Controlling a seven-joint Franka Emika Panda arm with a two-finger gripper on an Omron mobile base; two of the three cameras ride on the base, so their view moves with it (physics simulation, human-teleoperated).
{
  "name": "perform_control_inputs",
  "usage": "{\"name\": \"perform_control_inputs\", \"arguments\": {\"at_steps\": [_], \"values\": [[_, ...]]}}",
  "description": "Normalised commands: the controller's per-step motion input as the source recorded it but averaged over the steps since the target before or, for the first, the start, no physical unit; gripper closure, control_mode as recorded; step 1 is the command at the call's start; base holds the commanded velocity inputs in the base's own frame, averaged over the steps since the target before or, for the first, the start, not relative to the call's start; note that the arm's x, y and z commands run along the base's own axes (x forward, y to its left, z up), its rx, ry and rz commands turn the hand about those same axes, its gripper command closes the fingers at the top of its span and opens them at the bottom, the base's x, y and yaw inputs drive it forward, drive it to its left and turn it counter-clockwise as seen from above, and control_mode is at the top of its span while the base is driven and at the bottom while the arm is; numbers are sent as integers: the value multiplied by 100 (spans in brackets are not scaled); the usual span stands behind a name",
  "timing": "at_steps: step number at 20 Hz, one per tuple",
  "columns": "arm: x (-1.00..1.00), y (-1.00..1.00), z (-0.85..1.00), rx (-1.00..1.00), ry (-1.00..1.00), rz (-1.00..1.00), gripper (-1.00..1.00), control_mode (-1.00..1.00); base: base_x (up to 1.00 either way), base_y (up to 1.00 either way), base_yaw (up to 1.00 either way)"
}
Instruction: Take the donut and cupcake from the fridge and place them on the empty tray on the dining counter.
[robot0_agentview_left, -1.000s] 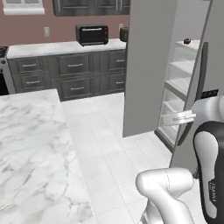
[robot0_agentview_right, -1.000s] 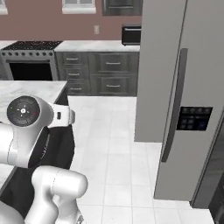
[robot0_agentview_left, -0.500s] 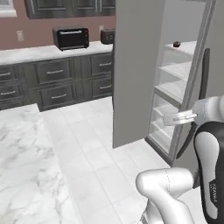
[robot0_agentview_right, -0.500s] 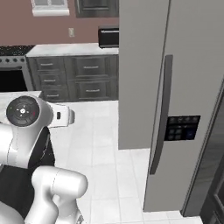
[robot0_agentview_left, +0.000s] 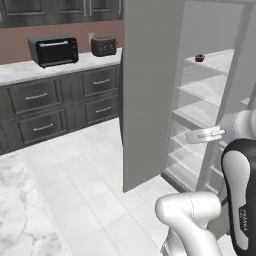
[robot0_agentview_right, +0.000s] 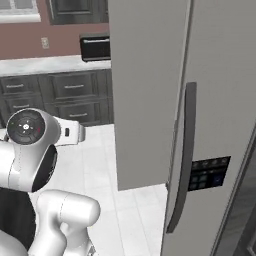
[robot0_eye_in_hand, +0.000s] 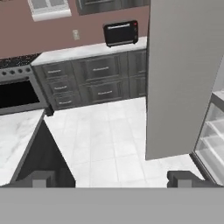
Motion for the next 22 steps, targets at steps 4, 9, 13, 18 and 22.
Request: {"name": "perform_control_inputs", "arguments": {"at_steps": [4, 9, 13, 18, 22], "values": [[0, 0, 0, 0, 0, 0, -100, 100, 64, 0, -28], [0, 0, 0, 0, 0, 0, -100, 100, 46, 0, -28], [0, 0, 0, 0, 0, 0, -100, 100, 58, 4, -28], [0, 0, 0, 0, 0, 0, -100, 100, 84, 22, -25], [0, 0, 0, 0, 0, 0, -100, 100, 82, 20, -26]]}}
